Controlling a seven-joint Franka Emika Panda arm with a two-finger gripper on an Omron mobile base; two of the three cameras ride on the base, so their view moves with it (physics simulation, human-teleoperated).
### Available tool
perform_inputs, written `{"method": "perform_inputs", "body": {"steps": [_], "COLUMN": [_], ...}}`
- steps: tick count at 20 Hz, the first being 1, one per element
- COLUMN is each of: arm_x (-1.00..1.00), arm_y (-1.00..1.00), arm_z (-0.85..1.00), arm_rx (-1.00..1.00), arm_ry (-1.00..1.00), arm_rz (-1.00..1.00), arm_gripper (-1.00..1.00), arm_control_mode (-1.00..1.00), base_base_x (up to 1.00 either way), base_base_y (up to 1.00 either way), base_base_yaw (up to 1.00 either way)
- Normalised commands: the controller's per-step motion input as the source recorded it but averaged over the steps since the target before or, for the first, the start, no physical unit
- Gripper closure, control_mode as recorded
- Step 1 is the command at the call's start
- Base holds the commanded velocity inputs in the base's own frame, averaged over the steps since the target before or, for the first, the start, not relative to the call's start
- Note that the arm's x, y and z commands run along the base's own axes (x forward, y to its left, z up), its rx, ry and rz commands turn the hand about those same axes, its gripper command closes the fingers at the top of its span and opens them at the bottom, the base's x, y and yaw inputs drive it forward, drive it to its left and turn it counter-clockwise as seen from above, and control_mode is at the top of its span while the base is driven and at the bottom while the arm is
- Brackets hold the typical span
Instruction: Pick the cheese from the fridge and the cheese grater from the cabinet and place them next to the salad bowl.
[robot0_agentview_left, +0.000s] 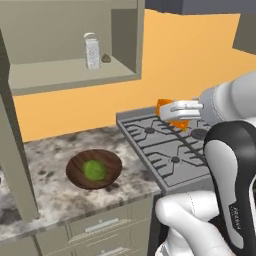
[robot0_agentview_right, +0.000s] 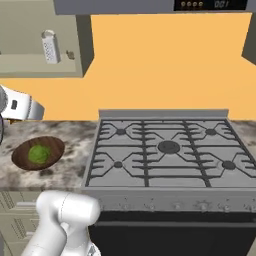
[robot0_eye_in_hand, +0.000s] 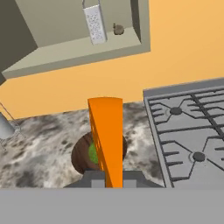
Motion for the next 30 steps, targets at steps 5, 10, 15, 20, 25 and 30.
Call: {"method": "perform_inputs", "body": {"steps": [5,10,15,20,25,30], "arm_x": [0.00,0.00,0.00,0.00,0.00,0.00], "arm_y": [0.00,0.00,0.00,0.00,0.00,0.00], "arm_z": [0.00,0.00,0.00,0.00,0.00,0.00], "arm_rx": [0.00,0.00,0.00,0.00,0.00,0.00], "arm_ry": [0.00,0.00,0.00,0.00,0.00,0.00], "arm_rz": [0.00,0.00,0.00,0.00,0.00,0.00], "arm_gripper": [1.00,1.00,1.00,1.00,1.00,1.00], "arm_control_mode": [1.00,1.00,1.00,1.00,1.00,1.00], "base_base_x": [1.00,0.71,0.38,-0.44,0.40,1.00], "base_base_y": [0.84,0.67,0.34,0.35,0.01,0.76], "base_base_yaw": [0.00,0.19,0.56,0.09,-0.07,-0.24]}}
